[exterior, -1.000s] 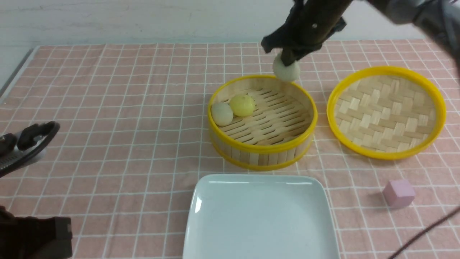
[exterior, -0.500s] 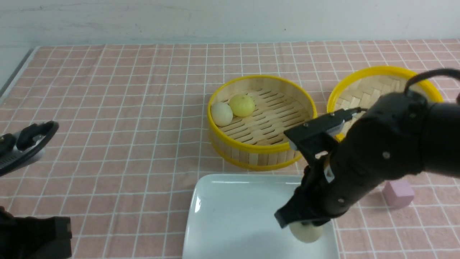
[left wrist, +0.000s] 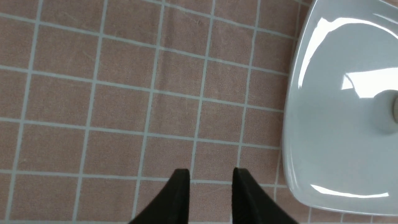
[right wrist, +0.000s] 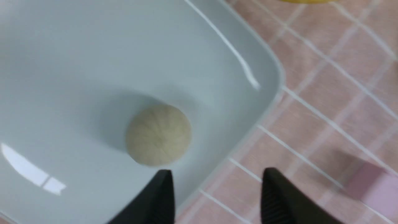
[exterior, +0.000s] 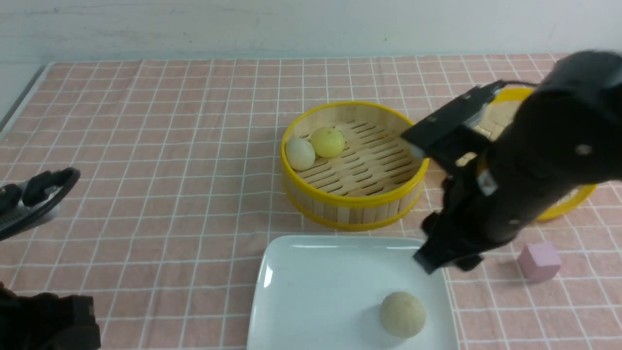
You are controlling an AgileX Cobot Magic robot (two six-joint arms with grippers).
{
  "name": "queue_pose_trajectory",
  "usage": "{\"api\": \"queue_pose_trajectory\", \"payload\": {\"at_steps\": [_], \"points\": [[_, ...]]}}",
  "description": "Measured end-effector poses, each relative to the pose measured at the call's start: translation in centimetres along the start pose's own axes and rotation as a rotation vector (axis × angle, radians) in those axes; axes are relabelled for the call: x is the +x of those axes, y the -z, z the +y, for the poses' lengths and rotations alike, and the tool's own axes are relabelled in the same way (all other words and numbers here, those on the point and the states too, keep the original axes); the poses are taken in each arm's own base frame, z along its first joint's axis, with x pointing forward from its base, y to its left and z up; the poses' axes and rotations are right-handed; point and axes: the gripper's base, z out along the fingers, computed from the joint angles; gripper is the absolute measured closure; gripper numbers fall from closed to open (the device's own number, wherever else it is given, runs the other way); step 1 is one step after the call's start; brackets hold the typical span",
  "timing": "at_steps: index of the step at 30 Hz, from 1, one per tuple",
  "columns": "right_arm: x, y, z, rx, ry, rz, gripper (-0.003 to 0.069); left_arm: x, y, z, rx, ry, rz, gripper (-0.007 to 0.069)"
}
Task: Put the steamed buns into the plate on the pink tablecloth.
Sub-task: 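Reach into the bamboo steamer and grasp a bun with the left gripper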
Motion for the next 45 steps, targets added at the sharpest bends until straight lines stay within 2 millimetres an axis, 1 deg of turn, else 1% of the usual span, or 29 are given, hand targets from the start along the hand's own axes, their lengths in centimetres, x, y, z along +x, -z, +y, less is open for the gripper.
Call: {"api": "queue_pose_trajectory", "payload": {"at_steps": [1,2,3,4,5,6,7,9,10,12,13,15,18,19,20,21,23,24,25,28,30,32,35,36,38,39,40,43,45], "points": [[0.8,1.4,-0.9,0.032,-0.003,0.011,0.0395,-0.1,-0.2,0.0,-0.002,0.021,0.004,0.0397],[1.6,2.0,-1.5,0.056,-0.007,0.029,0.0459,-0.3,-0.3,0.0,-0.004,0.034,0.007,0.0403],[3.5,3.6,-2.8,0.101,-0.030,0.034,0.0583,-0.7,-0.8,0.1,-0.010,0.063,0.021,0.0433],[4.9,4.3,-3.6,0.122,-0.055,0.032,0.0633,-1.1,-1.1,0.1,-0.014,0.072,0.033,0.0463],[6.7,4.9,-4.3,0.141,-0.088,0.026,0.0660,-1.7,-1.3,0.0,-0.017,0.076,0.045,0.0501],[7.8,5.4,-4.7,0.147,-0.109,0.011,0.0669,-2.2,-1.6,-0.1,-0.018,0.083,0.061,0.0543],[9.4,5.4,-5.1,0.156,-0.143,0.007,0.0671,-3.1,-1.8,-0.3,-0.010,0.085,0.067,0.0578],[11.9,5.6,-5.5,0.163,-0.183,-0.027,0.0671,-4.6,-2.3,-1.0,0.014,0.072,0.088,0.0610],[13.2,5.5,-5.5,0.164,-0.199,-0.042,0.0671,-5.5,-2.6,-1.7,0.037,0.057,0.097,0.0619],[15.7,4.9,-5.4,0.151,-0.222,-0.065,0.0671,-7.8,-3.5,-4.0,0.090,0.020,0.117,0.0623],[16.0,4.9,-5.3,0.147,-0.225,-0.068,0.0671,-8.3,-3.6,-4.7,0.102,0.007,0.112,0.0623],[16.9,4.6,-5.0,0.126,-0.237,-0.074,0.0671,-9.6,-4.8,-6.7,0.117,0.004,0.129,0.0623],[17.6,4.0,-4.7,0.095,-0.250,-0.059,0.0671,-11.2,-6.6,-10.1,0.113,-0.040,0.129,0.0608],[17.9,3.7,-4.6,0.088,-0.252,-0.050,0.0670,-12.1,-7.8,-12.3,0.096,-0.081,0.127,0.0585],[17.9,3.5,-4.6,0.085,-0.253,-0.049,0.0670,-12.8,-8.5,-14.3,0.090,-0.117,0.114,0.0559],[17.9,3.5,-4.6,0.086,-0.253,-0.048,0.0670,-12.8,-8.8,-14.2,0.080,-0.114,0.119,0.0555],[18.0,3.5,-4.5,0.084,-0.253,-0.050,0.0667,-14.1,-10.6,-17.5,0.054,-0.160,0.091,0.0480],[18.0,3.5,-4.5,0.082,-0.254,-0.052,0.0667,-14.8,-10.9,-18.9,0.050,-0.178,0.072,0.0435],[18.0,3.5,-4.5,0.081,-0.255,-0.052,0.0667,-15.2,-11.8,-19.7,0.039,-0.190,0.074,0.0403],[17.9,3.6,-4.5,0.080,-0.256,-0.060,0.0665,-16.8,-13.4,-22.0,0.007,-0.244,0.065,0.0293],[17.9,3.6,-4.5,0.079,-0.256,-0.063,0.0664,-17.3,-14.5,-22.4,-0.019,-0.266,0.070,0.0253],[17.8,3.6,-4.5,0.078,-0.256,-0.077,0.0664,-18.6,-16.0,-23.2,-0.054,-0.311,0.064,0.0200],[17.6,3.6,-4.5,0.077,-0.255,-0.100,0.0662,-19.6,-18.9,-23.5,-0.120,-0.389,0.073,0.0176],[17.5,3.6,-4.5,0.076,-0.254,-0.106,0.0660,-19.8,-19.9,-23.5,-0.143,-0.419,0.079,0.0177],[17.5,3.6,-4.5,0.076,-0.254,-0.114,0.0659,-20.1,-21.0,-23.6,-0.164,-0.455,0.078,0.0183],[17.4,3.6,-4.5,0.076,-0.254,-0.116,0.0659,-20.2,-22.1,-23.5,-0.183,-0.487,0.079,0.0192],[17.4,3.6,-4.5,0.076,-0.254,-0.116,0.0659,-20.3,-22.0,-23.5,-0.183,-0.491,0.075,0.0192],[17.4,3.6,-4.5,0.075,-0.255,-0.124,0.0656,-20.5,-24.1,-23.3,-0.215,-0.552,0.074,0.0233],[17.3,3.6,-4.5,0.075,-0.255,-0.129,0.0655,-20.4,-24.9,-23.1,-0.223,-0.574,0.080,0.0258]]}}
